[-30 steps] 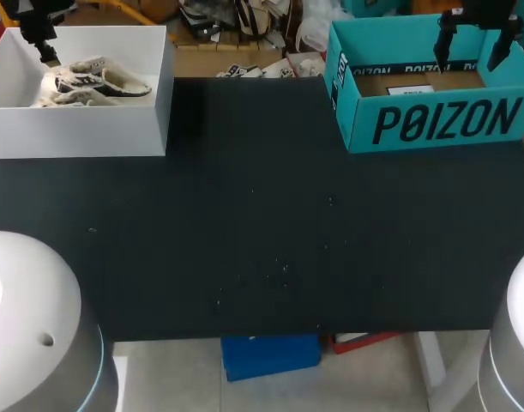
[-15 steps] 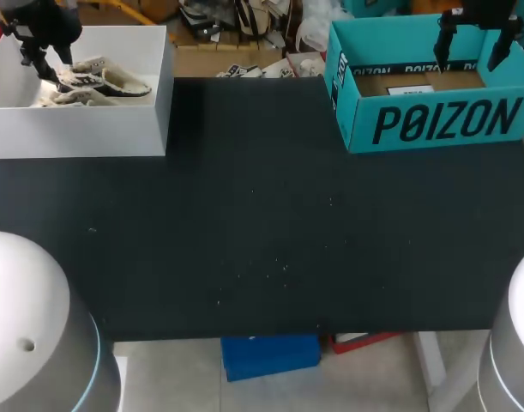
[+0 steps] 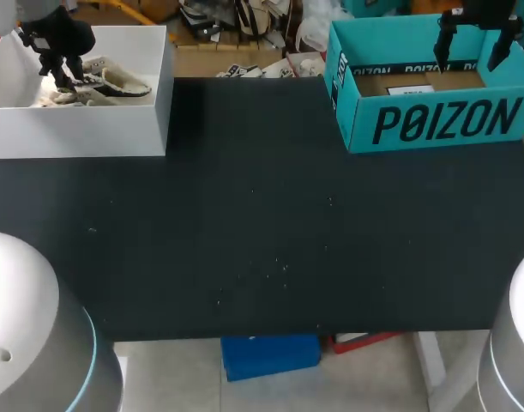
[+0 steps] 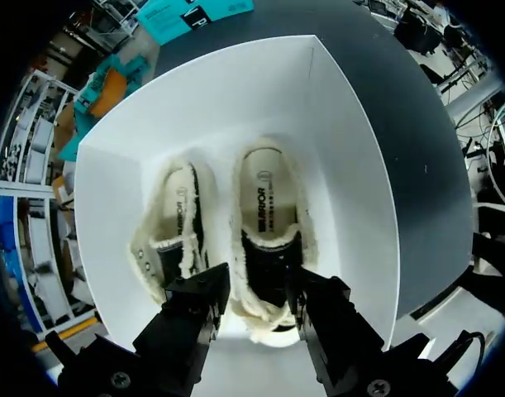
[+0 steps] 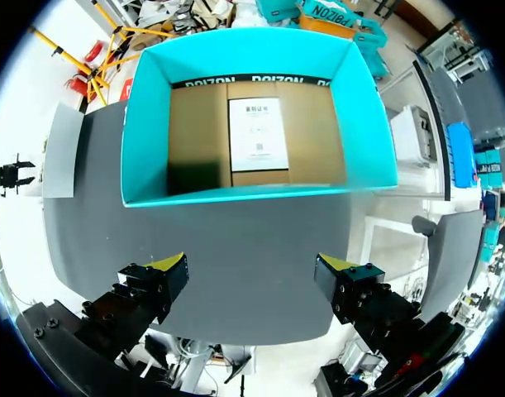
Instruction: Take the shoe out of the shoebox, open the shoe tongue, remove and reinsert the insole, then place the shoe into the shoebox
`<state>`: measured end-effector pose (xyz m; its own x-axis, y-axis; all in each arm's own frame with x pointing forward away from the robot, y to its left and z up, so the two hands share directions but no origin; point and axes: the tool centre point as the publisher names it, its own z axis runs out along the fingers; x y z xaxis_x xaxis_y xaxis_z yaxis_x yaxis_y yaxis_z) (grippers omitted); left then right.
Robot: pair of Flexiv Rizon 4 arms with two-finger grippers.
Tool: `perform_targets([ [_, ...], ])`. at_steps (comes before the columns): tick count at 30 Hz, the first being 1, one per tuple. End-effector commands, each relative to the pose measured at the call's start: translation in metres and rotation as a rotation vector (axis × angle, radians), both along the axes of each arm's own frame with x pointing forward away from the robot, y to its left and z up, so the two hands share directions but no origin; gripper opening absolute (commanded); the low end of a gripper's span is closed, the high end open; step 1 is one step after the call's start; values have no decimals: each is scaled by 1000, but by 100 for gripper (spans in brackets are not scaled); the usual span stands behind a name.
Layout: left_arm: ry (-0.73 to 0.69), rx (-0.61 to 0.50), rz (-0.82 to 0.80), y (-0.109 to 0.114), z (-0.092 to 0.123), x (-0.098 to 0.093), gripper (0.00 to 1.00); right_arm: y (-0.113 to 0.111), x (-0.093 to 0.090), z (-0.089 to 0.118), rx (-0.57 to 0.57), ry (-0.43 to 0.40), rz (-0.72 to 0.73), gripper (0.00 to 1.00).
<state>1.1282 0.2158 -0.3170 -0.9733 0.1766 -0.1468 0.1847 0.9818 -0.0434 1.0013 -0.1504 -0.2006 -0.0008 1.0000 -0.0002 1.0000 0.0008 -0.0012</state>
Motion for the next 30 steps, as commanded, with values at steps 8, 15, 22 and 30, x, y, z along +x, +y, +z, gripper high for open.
perform_targets([
  [8, 30, 5, 68, -5, -32, 20, 37, 0, 0, 0, 0, 0, 0, 100],
  [15, 48, 12, 115, -4, -58, 24, 31, 0, 0, 0, 0, 0, 0, 100],
  [22, 74, 3, 164, -3, -72, 29, 27, 0, 0, 0, 0, 0, 0, 100],
  [30, 115, 9, 178, -8, -83, 29, 9, 0, 0, 0, 0, 0, 0, 100],
])
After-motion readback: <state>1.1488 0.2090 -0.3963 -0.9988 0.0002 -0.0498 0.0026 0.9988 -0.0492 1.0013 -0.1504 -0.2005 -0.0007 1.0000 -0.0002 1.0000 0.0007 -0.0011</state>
